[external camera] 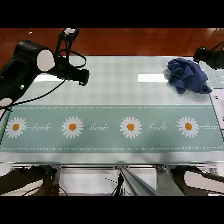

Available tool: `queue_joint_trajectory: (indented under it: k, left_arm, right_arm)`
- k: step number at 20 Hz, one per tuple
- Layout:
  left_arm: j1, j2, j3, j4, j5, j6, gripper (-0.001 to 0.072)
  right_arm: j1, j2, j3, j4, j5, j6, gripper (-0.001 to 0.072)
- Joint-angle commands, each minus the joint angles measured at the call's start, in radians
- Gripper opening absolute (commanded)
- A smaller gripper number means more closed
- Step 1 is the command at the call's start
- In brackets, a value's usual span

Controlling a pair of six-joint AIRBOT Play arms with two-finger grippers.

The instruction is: Fold the shirts.

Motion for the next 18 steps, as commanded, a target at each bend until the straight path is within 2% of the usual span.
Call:
queue_joint_trajectory:
  k: [1,11,12,13,14,15,17,18]
  left_arm:
    - [0.001,0.000,0.000,0.000,-0.001,0.012,0.0675]
    - [0.001,0.000,0.000,0.000,0.001,0.012,0.0675]
    - [0.001,0.000,0.000,0.000,0.001,0.012,0.0675]
    - [0.001,0.000,0.000,0.000,0.001,0.012,0.0675]
    - [0.001,0.000,0.000,0.000,0.001,0.012,0.0675]
    - [0.001,0.001,0.000,0.000,0.000,0.012,0.0675]
    - [0.001,0.002,0.000,0.000,0.000,0.012,0.0675]
    - [0.001,0.004,0.003,0.000,0.000,0.012,0.0674]
  right_arm:
    - [-0.086,-0.112,0.011,-0.001,-0.014,0.052,0.0613]
    - [-0.124,-0.353,0.011,0.050,-0.035,0.053,0.0607]
    - [-0.120,-0.372,0.011,0.070,-0.038,0.053,0.0542]
    - [-0.117,-0.383,0.011,0.073,-0.043,0.053,0.0383]
    - [-0.113,-0.383,0.011,0.074,-0.043,0.052,0.0103]
    - [-0.112,-0.372,0.013,0.083,-0.042,0.051,0.0028]
    - [-0.112,-0.318,0.029,0.107,-0.038,0.000,0.0027]
    - [-0.112,-0.267,0.038,0.141,-0.035,-0.065,0.0026]
